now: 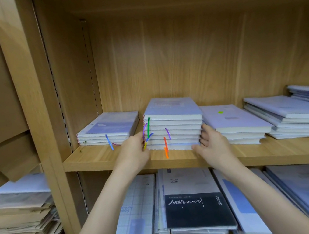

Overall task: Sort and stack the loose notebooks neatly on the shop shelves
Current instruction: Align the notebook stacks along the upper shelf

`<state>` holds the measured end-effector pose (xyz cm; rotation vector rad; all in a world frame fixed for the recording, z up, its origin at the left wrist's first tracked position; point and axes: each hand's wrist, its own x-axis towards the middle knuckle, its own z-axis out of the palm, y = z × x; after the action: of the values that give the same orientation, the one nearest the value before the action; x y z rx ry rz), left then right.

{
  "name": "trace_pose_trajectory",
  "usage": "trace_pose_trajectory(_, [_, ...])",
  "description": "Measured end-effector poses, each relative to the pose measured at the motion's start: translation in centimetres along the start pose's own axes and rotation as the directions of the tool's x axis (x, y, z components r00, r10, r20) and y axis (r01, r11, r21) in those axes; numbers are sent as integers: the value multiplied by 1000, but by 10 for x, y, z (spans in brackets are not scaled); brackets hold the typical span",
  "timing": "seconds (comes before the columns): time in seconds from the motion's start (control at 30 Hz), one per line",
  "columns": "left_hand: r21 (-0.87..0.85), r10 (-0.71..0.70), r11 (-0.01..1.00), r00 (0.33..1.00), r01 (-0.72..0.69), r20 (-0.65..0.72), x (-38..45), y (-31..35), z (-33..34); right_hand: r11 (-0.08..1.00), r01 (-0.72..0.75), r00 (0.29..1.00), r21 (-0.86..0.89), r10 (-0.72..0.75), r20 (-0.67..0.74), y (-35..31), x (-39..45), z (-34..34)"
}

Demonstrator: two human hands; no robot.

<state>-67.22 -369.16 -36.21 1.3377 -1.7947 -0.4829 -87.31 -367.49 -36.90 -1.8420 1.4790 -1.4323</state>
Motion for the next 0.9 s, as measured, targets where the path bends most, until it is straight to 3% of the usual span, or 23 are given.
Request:
trace_pose_trajectory(0.13, [46,-9,999,999,11,-51,4,-2,-2,1000,-30,999,-3,30,-20,-1,0,-1])
trace_pose_trajectory(0.3, [-5,-4,1000,1000,4,-21,6,-6,-4,984,-45,999,-175,39,-36,3,1,6])
trace_pose_trajectory(0.4, [91,29,996,998,-24,-56,7,-6,0,972,-58,995,-228,38,-91,3,1,8])
trace_pose_trajectory(0.57, [146,45,989,986,-22,-158,9,-6,5,990,-72,979,-121,47,-197,0,-2,11])
trace_pose_trajectory(0.9, [179,42,984,974,-1,-222,5,-5,6,994,-58,966,-92,33,-257,-4,-10,10])
